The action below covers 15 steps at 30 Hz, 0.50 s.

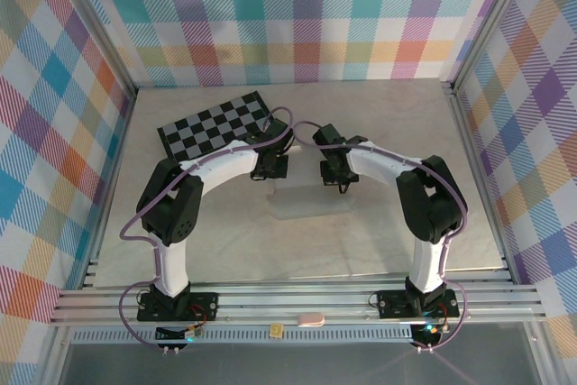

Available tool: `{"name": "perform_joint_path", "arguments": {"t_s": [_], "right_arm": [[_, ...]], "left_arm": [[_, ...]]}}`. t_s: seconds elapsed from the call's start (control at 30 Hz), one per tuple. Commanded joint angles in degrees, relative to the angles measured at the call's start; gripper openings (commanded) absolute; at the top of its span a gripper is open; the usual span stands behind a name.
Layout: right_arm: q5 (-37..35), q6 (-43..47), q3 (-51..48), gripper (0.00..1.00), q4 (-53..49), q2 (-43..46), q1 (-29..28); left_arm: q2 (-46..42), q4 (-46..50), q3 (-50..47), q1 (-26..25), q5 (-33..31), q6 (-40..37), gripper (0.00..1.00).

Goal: Fold the paper box

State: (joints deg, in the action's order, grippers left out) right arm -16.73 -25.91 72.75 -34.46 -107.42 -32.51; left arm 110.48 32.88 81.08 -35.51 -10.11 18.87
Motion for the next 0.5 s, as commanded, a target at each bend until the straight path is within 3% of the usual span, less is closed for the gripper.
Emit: {"name": "perform_joint_path", "arguments": {"t_s": [0.0,0.13,0.47], "right_arm": [[2.84,1.38,-2.03,0.23,-0.21,1.61,0.51],[3.97,1.56,-1.29,0.26,-0.01,1.7,0.69],[4.04,1.7,1.96,0.24,-0.4,-2.85,1.57]], "left_arm": [[-2.02,1.48,-0.6,-0.35,-1.33,-0.15,0.0],[-2.02,1.35,-0.75,-0.35,-1.14,-0.23,0.0],[-2.13,1.66,-0.61,-0.35,-1.05,-0.58,0.0]]}}
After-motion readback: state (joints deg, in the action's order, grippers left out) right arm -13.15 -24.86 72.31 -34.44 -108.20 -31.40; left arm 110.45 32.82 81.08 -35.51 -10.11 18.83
